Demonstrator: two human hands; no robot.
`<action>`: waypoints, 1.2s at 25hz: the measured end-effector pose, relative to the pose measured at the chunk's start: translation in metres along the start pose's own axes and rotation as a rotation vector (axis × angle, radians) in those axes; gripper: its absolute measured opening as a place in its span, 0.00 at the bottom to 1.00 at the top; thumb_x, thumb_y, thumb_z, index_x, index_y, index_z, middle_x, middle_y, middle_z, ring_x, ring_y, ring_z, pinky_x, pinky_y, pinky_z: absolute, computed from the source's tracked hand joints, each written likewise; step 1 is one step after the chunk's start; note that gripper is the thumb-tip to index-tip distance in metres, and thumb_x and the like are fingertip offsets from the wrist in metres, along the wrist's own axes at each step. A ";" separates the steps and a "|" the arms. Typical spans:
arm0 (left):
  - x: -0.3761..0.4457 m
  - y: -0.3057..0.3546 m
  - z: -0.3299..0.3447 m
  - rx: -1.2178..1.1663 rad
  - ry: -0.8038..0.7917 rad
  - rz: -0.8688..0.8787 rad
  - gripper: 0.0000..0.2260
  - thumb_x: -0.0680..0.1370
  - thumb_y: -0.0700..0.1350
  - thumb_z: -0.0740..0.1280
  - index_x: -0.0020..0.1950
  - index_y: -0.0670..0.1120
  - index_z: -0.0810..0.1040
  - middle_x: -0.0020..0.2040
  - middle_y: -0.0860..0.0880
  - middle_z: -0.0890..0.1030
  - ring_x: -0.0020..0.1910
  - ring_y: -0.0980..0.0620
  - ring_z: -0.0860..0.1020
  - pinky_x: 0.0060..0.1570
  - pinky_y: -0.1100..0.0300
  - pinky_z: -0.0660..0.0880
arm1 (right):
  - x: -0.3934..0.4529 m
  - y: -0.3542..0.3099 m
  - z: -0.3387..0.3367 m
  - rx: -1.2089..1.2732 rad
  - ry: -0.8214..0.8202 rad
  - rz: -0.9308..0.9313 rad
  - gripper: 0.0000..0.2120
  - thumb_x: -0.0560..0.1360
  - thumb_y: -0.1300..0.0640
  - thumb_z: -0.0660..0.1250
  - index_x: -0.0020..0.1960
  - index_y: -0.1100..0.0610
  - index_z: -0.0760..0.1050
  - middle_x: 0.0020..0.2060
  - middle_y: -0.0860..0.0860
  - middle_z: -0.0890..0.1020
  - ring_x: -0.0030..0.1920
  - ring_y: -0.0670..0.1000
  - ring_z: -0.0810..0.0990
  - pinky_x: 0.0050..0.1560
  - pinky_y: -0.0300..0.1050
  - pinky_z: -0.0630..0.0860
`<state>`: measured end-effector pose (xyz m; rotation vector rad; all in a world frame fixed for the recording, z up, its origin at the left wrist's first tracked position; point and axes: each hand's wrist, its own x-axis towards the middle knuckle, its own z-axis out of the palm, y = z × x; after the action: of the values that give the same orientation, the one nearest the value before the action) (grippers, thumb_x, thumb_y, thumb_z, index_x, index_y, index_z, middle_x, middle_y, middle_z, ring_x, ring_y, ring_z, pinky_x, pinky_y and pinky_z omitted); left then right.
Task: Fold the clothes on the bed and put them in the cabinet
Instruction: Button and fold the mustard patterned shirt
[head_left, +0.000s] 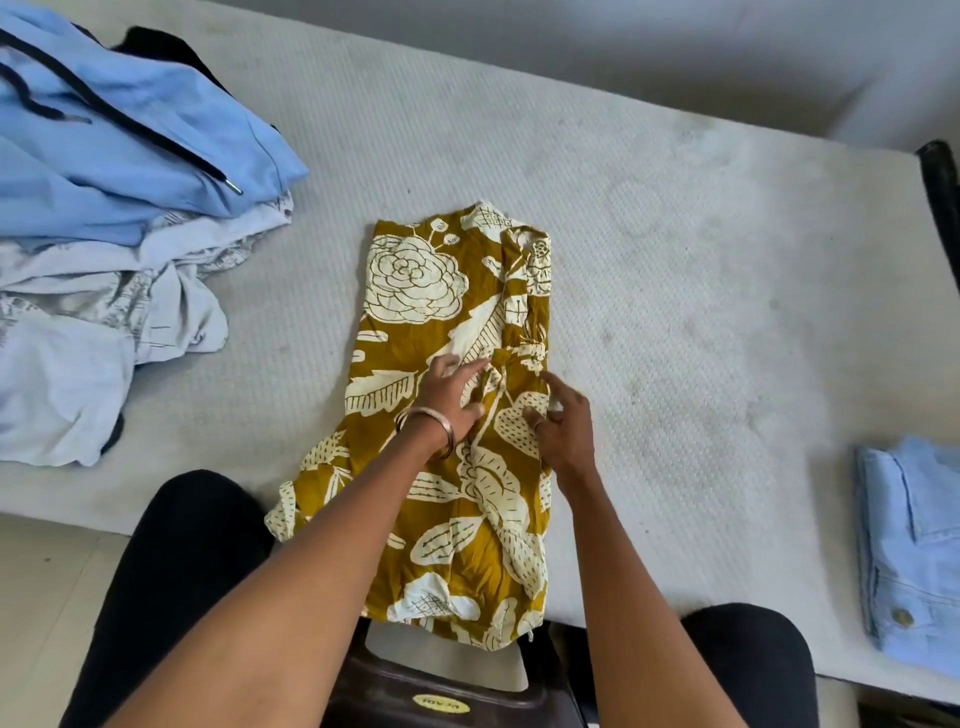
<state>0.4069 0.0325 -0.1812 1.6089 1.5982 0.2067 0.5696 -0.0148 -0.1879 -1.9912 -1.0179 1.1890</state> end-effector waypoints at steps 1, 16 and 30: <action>-0.008 -0.010 0.000 0.137 0.042 -0.035 0.28 0.76 0.45 0.70 0.74 0.55 0.64 0.74 0.46 0.61 0.71 0.45 0.63 0.67 0.51 0.68 | -0.007 0.001 0.004 -0.111 0.059 0.022 0.23 0.76 0.53 0.69 0.71 0.47 0.70 0.67 0.57 0.71 0.67 0.58 0.70 0.68 0.58 0.68; -0.061 -0.121 -0.094 -0.193 -0.020 -0.169 0.25 0.72 0.58 0.72 0.66 0.50 0.76 0.58 0.46 0.81 0.58 0.47 0.78 0.52 0.62 0.70 | 0.026 -0.121 0.162 -0.662 -0.226 -0.495 0.29 0.78 0.59 0.63 0.77 0.55 0.59 0.57 0.64 0.77 0.58 0.66 0.75 0.57 0.56 0.69; -0.049 -0.112 -0.079 -0.881 0.100 -0.222 0.12 0.69 0.49 0.73 0.45 0.48 0.74 0.37 0.51 0.78 0.36 0.51 0.75 0.33 0.60 0.73 | 0.081 -0.141 0.177 -0.400 -0.094 -0.296 0.13 0.74 0.56 0.73 0.55 0.61 0.80 0.49 0.56 0.83 0.53 0.56 0.79 0.54 0.48 0.74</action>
<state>0.2646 0.0051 -0.1820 0.7459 1.4355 0.7592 0.3918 0.1462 -0.1863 -1.9919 -1.6408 0.9799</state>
